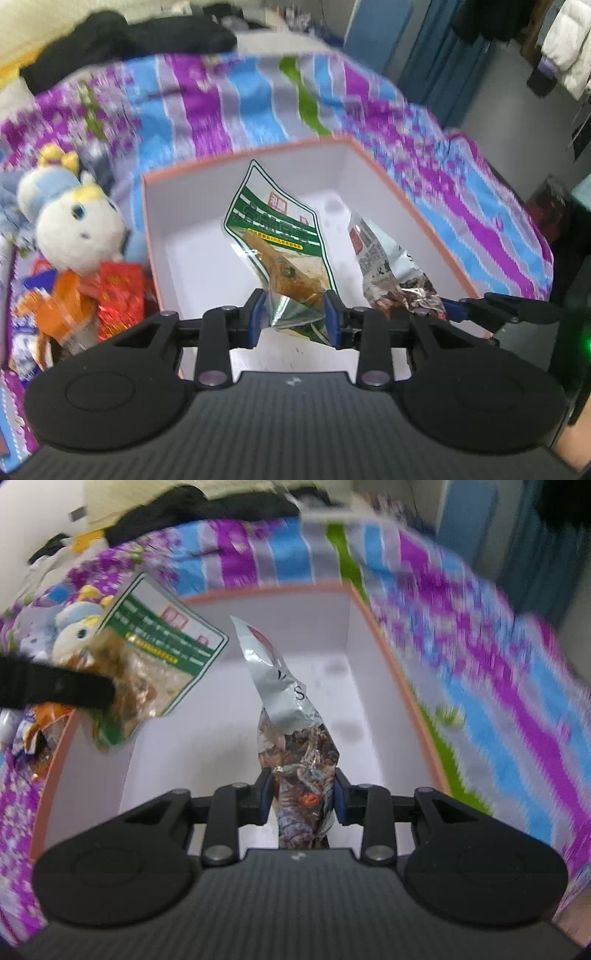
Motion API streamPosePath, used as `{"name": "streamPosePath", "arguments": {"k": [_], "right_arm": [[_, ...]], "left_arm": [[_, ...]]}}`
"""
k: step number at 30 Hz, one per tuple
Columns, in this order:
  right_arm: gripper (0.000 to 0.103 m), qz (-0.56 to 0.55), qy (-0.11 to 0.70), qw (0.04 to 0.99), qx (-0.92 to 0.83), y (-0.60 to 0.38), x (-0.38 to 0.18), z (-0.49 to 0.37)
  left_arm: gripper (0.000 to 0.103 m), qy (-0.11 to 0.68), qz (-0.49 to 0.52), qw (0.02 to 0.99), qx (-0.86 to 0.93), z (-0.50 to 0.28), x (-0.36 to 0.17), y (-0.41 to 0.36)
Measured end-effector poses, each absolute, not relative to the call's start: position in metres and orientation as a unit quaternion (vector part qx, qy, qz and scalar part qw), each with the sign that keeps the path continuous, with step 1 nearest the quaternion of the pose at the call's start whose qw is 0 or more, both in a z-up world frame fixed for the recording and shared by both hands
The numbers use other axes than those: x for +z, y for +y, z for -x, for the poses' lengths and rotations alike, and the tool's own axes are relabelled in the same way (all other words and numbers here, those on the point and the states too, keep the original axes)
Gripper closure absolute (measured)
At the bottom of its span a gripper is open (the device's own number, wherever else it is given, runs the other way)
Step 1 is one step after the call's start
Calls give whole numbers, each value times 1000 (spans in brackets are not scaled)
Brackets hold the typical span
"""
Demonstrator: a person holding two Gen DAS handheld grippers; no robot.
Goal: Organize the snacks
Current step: 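Carry both packs over the open pink box and open both tools, then lift both tools away from the pink box back toward the pile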
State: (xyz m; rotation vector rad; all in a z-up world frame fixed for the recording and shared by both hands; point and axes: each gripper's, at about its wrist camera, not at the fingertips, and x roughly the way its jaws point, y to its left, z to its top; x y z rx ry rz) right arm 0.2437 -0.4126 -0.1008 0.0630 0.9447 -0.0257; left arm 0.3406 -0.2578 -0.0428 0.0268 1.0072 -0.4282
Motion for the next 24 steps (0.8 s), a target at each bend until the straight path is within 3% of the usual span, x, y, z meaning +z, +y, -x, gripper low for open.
{"name": "streamPosePath", "arguments": {"k": [5,8,10,12,24], "right_arm": [[67,-65,481,874,-3,-415,-114,-244],[65,-50,483,874,-8,-412,-116,-244],[39,-44,478,877,-13,-412,-114,-244],[29,-50,464,884,-18,-415,-108,-240],[29,-79,359,930,-11,-405,-42,-216]], "left_arm": [[64,504,-19,841,-195,-347,-58,-257],[57,502,-7,845,-182,-349,-57,-249],[46,497,-7,849,-179,-349,-54,-245],[44,495,4,847,-193,-349,-49,-240],[41,382,16,897,-223,-304,25,-199]]}}
